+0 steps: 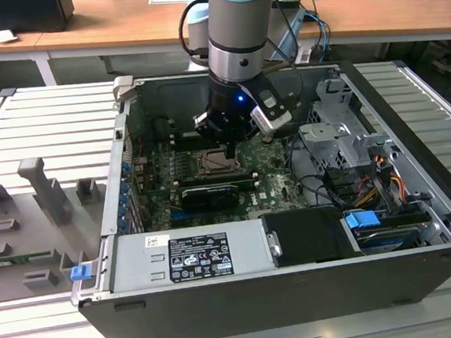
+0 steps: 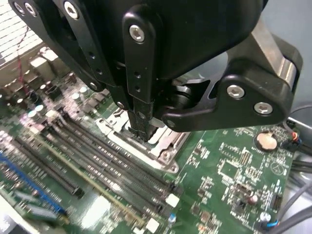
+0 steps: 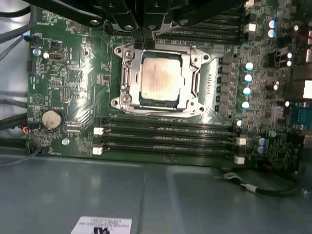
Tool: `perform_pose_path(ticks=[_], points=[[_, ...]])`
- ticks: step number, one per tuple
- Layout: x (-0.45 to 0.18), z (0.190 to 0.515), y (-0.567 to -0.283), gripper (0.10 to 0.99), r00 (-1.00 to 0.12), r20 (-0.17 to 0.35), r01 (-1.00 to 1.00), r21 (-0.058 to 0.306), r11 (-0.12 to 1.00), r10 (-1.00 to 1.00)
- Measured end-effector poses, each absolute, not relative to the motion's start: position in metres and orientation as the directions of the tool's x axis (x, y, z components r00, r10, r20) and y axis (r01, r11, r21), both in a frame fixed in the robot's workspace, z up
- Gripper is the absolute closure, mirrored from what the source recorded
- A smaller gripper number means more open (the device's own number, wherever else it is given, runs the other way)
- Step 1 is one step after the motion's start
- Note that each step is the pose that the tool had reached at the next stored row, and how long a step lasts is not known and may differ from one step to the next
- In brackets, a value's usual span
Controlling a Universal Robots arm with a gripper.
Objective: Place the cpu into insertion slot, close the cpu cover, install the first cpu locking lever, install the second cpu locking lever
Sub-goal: 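Install the second cpu locking lever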
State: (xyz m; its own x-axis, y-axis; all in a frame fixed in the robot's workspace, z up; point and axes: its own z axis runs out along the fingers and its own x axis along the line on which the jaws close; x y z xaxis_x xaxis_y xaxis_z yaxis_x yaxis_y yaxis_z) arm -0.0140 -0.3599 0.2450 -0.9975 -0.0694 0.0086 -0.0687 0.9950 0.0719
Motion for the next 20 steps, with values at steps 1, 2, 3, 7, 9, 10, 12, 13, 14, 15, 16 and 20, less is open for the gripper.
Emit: perform_pose_path(ticks=[1, 2, 3, 7, 9, 10, 12, 13, 14, 15, 16, 20], points=[[-0.015, 0.244, -0.362, 0.98, -0.997, 0.009, -0.072, 0.072, 0.995, -0.073], [-0.016, 0.244, -0.364, 0.98, -0.997, 0.008, -0.073, 0.073, 0.995, -0.074], [-0.018, 0.244, -0.366, 0.98, -0.997, 0.008, -0.075, 0.074, 0.994, -0.076], [-0.029, 0.241, -0.372, 0.98, -0.997, 0.008, -0.081, 0.078, 0.994, -0.081], [-0.041, 0.239, -0.373, 0.98, -0.996, 0.008, -0.083, 0.08, 0.993, -0.084], [-0.047, 0.236, -0.374, 0.98, -0.996, 0.008, -0.085, 0.084, 0.993, -0.086], [-0.049, 0.231, -0.374, 0.98, -0.996, 0.007, -0.086, 0.09, 0.992, -0.087], [-0.05, 0.228, -0.375, 0.98, -0.996, 0.007, -0.086, 0.092, 0.992, -0.087], [-0.051, 0.226, -0.376, 0.98, -0.996, 0.007, -0.086, 0.094, 0.992, -0.087], [-0.052, 0.224, -0.378, 0.98, -0.996, 0.007, -0.086, 0.098, 0.991, -0.087], [-0.053, 0.223, -0.383, 0.98, -0.996, 0.005, -0.086, 0.114, 0.99, -0.087], [-0.06, 0.223, -0.388, 0.98, -0.996, 0.001, -0.086, 0.162, 0.983, -0.087]])
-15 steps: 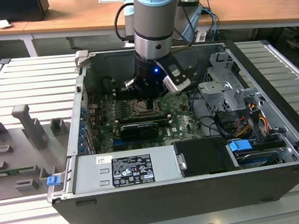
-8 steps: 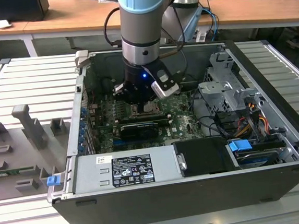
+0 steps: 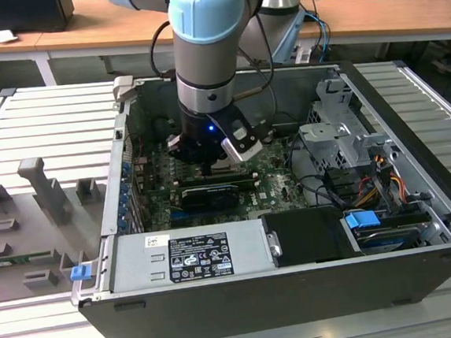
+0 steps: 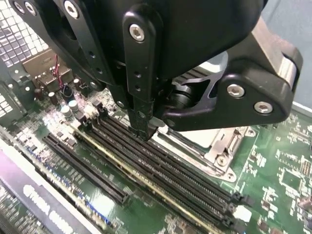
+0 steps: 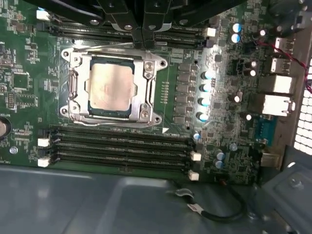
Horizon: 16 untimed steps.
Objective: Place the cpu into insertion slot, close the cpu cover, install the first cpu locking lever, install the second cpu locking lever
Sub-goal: 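Install the second cpu locking lever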
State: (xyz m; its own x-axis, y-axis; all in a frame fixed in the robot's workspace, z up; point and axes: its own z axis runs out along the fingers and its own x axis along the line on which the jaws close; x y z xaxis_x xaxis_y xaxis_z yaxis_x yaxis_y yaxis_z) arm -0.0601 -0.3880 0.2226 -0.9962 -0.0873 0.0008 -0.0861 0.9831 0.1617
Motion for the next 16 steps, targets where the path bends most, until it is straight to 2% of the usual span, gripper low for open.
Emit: perform_pose_path(ticks=[7, 16], points=[[-0.067, 0.218, -0.396, 0.98, -0.996, -0.005, -0.086, 0.213, 0.973, -0.087], [-0.068, 0.204, -0.396, 0.98, -0.996, -0.006, -0.086, 0.227, 0.97, -0.087]])
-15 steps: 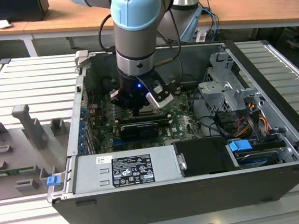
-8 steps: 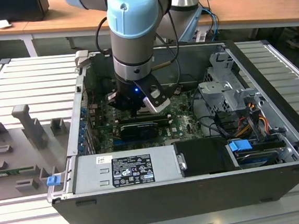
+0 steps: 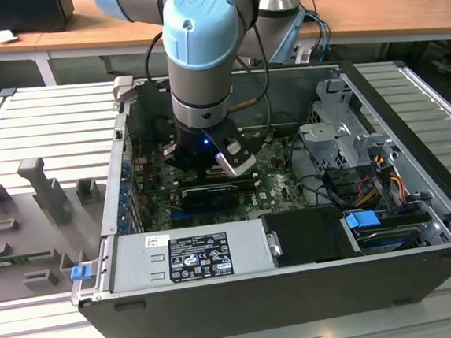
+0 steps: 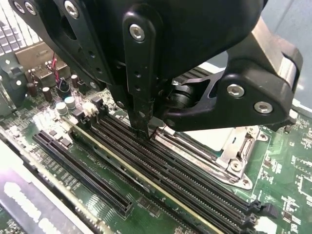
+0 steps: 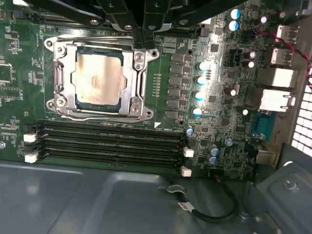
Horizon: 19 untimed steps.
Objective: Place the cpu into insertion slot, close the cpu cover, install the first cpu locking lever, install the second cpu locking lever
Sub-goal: 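Install the second cpu locking lever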
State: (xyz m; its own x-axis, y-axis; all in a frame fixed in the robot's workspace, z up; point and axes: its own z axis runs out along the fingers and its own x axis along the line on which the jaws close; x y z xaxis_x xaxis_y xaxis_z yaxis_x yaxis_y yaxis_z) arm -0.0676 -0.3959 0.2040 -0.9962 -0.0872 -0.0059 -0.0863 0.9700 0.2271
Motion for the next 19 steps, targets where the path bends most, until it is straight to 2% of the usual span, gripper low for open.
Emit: perform_pose_path(ticks=[12, 19], points=[[-0.0719, 0.196, -0.3958, 0.98, -0.996, -0.012, -0.087, 0.288, 0.954, -0.087], [-0.0727, 0.1996, -0.3969, 0.98, -0.996, -0.012, -0.087, 0.291, 0.953, -0.087]])
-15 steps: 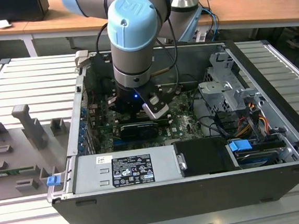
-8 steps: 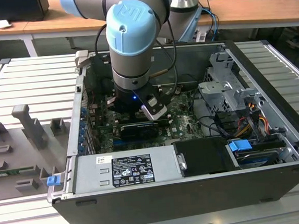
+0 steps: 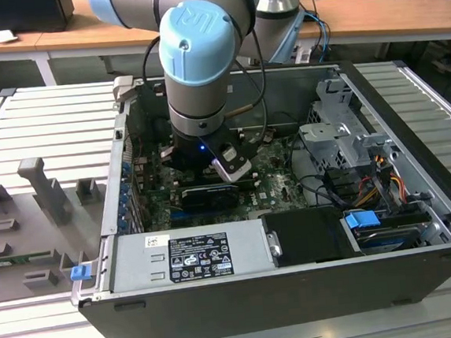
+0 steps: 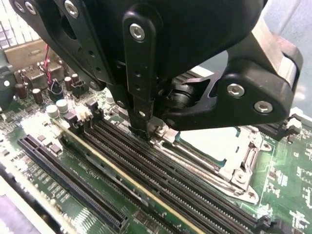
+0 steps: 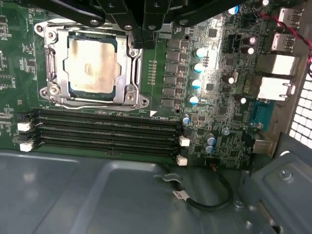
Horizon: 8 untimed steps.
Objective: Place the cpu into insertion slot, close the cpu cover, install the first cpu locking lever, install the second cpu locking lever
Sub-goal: 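Install the second cpu locking lever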
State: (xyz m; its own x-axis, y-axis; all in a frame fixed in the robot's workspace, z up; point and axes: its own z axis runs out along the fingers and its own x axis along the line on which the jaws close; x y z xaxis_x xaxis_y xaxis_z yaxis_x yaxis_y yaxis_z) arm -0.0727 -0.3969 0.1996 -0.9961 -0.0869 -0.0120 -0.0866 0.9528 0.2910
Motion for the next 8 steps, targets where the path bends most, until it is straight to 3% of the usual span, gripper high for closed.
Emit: perform_pose_path(ticks=[8], points=[[-0.0728, 0.2082, -0.397, 0.98, -0.996, -0.012, -0.087, 0.293, 0.952, -0.087]])
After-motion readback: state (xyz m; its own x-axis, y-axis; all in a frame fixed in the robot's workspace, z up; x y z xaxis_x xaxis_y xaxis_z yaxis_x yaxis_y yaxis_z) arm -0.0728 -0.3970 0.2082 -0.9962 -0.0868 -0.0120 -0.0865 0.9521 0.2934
